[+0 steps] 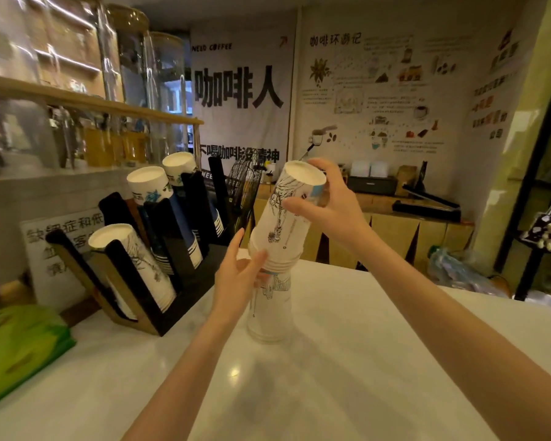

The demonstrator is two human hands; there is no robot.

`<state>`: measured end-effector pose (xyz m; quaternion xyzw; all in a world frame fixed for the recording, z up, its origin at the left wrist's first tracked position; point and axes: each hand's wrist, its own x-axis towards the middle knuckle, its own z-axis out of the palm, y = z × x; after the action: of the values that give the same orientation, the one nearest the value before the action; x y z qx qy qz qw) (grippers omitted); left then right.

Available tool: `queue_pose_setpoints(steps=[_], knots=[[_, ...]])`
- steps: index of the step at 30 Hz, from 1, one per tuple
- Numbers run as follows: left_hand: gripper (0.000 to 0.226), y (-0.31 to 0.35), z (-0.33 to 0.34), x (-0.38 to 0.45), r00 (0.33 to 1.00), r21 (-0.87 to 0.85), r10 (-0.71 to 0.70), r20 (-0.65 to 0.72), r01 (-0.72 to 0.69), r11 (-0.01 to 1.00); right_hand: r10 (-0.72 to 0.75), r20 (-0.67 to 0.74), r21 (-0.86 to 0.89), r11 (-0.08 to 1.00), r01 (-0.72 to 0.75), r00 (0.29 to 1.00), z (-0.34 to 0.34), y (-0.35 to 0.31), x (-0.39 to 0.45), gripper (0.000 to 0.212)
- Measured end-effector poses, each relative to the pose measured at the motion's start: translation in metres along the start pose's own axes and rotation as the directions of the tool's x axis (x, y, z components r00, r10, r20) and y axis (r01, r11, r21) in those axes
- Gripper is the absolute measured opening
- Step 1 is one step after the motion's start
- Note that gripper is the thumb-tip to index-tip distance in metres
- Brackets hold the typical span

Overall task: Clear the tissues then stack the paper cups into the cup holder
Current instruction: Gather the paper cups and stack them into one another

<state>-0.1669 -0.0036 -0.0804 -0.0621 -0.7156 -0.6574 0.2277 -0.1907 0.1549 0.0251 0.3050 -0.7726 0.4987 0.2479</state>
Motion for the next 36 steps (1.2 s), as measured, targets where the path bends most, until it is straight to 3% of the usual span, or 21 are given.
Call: queue_pose_setpoints(steps=[4,14,21,27,32,36], knots=[[0.064,-0.022,-0.007,-0.004,0.995,0.01,-0.096,-0.005,0.096,0.995,0.057,0.058,-0.003,0.998,-0.057,0.997,0.026,0.025,0.003,0.074],[0.062,-0.074,-0.021,-0.01,0.943,0.242,-0.267,0.197,0.217,0.946,0.195,0.177,-0.008,0.98,-0.196,0.965,0.061,0.071,-0.017,0.073],[0.039,-0.089,-0.025,-0.009,0.943,0.295,-0.316,0.107,0.273,0.916,0.16,0.18,-0.083,0.986,-0.148,0.971,0.075,0.083,-0.029,0.073],[0.052,-0.091,-0.025,-0.015,0.961,0.497,-0.221,0.163,0.114,0.861,0.133,0.207,-0.093,0.989,-0.116,0.969,0.074,0.086,-0.034,0.072],[0.104,-0.089,-0.015,-0.025,0.949,0.605,-0.218,0.226,0.039,0.795,0.14,0.222,-0.029,0.99,-0.137,0.965,0.075,0.088,-0.035,0.071],[0.104,-0.091,-0.013,-0.027,0.957,0.546,-0.187,0.221,0.038,0.837,0.161,0.195,0.077,0.981,-0.179,0.968,0.072,0.092,-0.035,0.068]])
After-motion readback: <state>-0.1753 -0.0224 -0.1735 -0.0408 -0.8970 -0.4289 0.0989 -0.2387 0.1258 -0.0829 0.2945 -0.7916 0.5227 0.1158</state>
